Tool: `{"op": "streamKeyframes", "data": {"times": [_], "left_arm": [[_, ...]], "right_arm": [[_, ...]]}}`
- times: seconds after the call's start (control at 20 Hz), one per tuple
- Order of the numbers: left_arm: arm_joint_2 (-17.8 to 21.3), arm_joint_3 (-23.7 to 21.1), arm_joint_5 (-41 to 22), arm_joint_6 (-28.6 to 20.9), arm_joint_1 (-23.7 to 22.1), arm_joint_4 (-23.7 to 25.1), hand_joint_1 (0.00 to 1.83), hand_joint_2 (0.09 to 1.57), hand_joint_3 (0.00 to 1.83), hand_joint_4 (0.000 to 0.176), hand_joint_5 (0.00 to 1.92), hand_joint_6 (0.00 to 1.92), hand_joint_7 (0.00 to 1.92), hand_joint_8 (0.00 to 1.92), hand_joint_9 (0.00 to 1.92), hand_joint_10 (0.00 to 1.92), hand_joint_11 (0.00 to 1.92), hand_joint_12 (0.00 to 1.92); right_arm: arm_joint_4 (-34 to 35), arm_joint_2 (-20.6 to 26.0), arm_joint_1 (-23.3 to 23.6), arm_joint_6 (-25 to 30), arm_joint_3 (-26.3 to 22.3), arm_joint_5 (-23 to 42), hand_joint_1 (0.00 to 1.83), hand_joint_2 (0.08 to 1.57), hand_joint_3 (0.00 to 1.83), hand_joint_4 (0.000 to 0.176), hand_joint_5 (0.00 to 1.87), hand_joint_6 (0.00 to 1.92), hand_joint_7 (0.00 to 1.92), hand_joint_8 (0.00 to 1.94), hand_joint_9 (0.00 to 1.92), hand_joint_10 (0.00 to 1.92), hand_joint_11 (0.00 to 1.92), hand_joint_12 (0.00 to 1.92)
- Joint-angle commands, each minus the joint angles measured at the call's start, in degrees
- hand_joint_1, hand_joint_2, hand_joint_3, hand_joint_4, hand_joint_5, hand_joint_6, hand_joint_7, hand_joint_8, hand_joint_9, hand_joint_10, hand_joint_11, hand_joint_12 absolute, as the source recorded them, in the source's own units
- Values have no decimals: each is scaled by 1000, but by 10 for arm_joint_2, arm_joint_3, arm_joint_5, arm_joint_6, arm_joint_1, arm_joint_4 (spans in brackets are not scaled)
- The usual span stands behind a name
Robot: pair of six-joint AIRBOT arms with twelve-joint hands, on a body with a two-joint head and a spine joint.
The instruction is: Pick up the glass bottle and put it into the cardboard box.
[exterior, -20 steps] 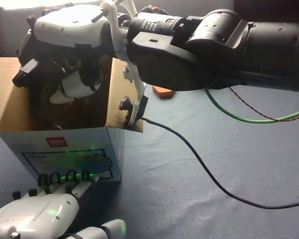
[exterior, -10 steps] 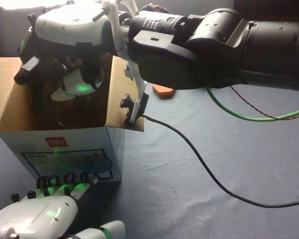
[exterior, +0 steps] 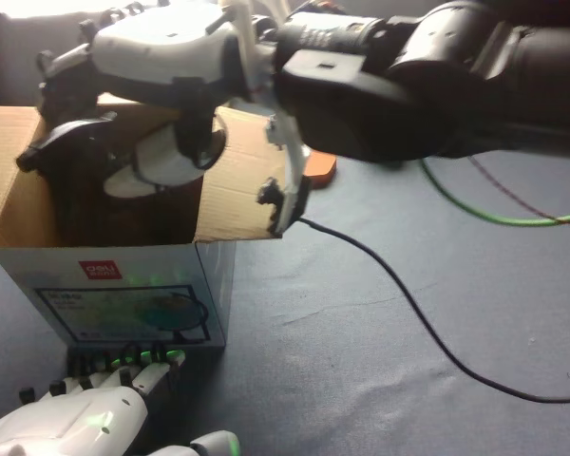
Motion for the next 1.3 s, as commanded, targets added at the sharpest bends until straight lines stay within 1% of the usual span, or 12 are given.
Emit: {"op": "streamKeyframes", "data": {"times": [0.0, 0.1, 0.35, 0.55, 0.65, 0.7, 0.8, 0.9, 1.05, 1.1, 1.2, 1.25], "left_arm": [[6, -5, -33, -3, -8, 33, 0, 1306, 1, 0, 0, 0, 0, 0, 0, 0, 0, 0], [14, -18, -49, 3, -24, 3, 0, 1306, 1, 0, 0, 0, 0, 0, 0, 0, 0, 0], [30, -50, -83, 26, -79, -53, 0, 1306, 1, 0, 0, 0, 0, 0, 0, 0, 0, 0], [37, -68, -120, 132, -206, -152, 0, 1306, 1, 0, 0, 0, 0, 0, 0, 0, 0, 0], [29, -70, -150, 227, -297, -217, 0, 1307, 1, 0, 0, 0, 0, 0, 0, 0, 0, 0], [23, -69, -174, 280, -346, -254, 0, 1307, 1, 0, 0, 0, 2, 1, 0, 0, 0, 0], [18, -66, -181, 306, -391, -274, 0, 1307, 1, 0, 11, 4, 25, 10, 5, 2, 0, 0], [18, -66, -189, 323, -413, -287, 0, 1308, 2, 0, 42, 16, 62, 23, 35, 14, 0, 0], [27, -71, -193, 337, -436, -298, 0, 1322, 2, 0, 219, 31, 271, 13, 192, 30, 31, 28], [31, -75, -193, 337, -442, -302, 0, 1329, 2, 0, 304, 29, 399, 16, 301, 32, 5, 287], [32, -81, -199, 337, -450, -308, 0, 1345, 1, 0, 497, 73, 643, 79, 539, 121, 0, 861], [32, -85, -202, 341, -459, -314, 0, 1355, 2, 0, 580, 113, 740, 153, 635, 225, 0, 1145]], "right_arm": [[2, 15, 18, 13, -17, 50, 966, 1070, 0, 0, 301, 316, 495, 44, 173, 559, 0, 1177], [16, 68, 40, 20, -74, 24, 956, 1039, 0, 0, 293, 230, 465, 12, 166, 483, 0, 1010], [53, 216, 71, 20, -204, -1, 940, 1035, 0, 0, 290, 196, 438, 0, 147, 447, 0, 982], [94, 324, 57, -2, -294, 63, 865, 1037, 0, 0, 285, 180, 434, 0, 149, 438, 0, 984], [94, 363, 31, -39, -328, 119, 827, 1029, 0, 0, 298, 168, 433, 0, 157, 429, 0, 1009], [94, 379, 19, -60, -339, 137, 737, 1043, 0, 0, 306, 166, 434, 0, 160, 426, 0, 1020], [95, 406, -12, -74, -357, 149, 398, 1103, 22, 0, 363, 180, 479, 16, 213, 449, 0, 1114], [107, 422, -41, -116, -372, 193, 276, 1184, 21, 0, 418, 216, 541, 26, 252, 561, 0, 1220], [289, 432, -72, -372, -416, 279, 282, 1214, 4, 0, 491, 519, 731, 121, 355, 953, 0, 1544], [451, 426, -67, -525, -440, 297, 287, 1216, 2, 0, 517, 694, 784, 246, 417, 1091, 64, 1619], [667, 407, -51, -714, -475, 355, 313, 1224, 1, 0, 639, 922, 806, 735, 564, 1304, 306, 1757], [700, 398, -51, -750, -489, 382, 329, 1232, 2, 0, 715, 998, 845, 896, 639, 1412, 444, 1844]]}}
